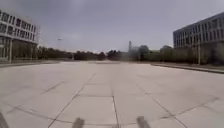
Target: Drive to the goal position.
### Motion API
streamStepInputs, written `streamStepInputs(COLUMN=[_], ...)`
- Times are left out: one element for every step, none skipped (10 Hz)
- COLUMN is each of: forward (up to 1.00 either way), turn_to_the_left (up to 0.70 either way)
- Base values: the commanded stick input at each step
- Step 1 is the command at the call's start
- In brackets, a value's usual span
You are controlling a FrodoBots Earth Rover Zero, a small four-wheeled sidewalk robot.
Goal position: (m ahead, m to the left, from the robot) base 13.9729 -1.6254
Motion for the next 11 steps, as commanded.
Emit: streamStepInputs(forward=[0.70, 0.70, 0.70, 0.70, 0.70, 0.70, 0.70, 0.70, 0.70, 0.70, 0.70], turn_to_the_left=[0.00, 0.00, 0.00, 0.00, 0.00, 0.00, 0.00, 0.00, 0.00, 0.00, 0.00])
